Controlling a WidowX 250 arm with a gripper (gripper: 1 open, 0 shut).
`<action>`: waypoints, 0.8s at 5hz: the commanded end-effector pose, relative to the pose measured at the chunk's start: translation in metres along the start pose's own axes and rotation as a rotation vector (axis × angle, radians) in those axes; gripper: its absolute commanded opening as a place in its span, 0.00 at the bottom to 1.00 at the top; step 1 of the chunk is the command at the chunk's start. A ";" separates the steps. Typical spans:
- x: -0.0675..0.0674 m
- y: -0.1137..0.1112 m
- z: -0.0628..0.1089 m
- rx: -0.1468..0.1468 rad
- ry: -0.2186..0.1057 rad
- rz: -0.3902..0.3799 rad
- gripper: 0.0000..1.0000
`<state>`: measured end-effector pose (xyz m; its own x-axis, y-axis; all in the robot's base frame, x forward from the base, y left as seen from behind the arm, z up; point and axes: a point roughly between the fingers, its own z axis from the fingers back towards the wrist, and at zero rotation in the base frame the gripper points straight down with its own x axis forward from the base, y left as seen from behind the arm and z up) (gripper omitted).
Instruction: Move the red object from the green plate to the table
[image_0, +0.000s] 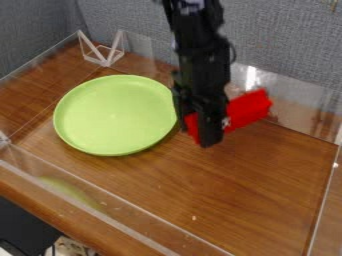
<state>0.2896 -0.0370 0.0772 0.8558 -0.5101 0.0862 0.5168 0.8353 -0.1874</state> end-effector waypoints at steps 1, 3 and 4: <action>-0.001 0.012 -0.001 0.018 -0.034 0.049 0.00; -0.008 0.021 -0.004 0.024 -0.046 0.144 1.00; -0.008 0.024 -0.004 0.030 -0.046 0.137 1.00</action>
<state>0.2909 -0.0190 0.0581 0.9166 -0.3930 0.0734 0.3997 0.8970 -0.1886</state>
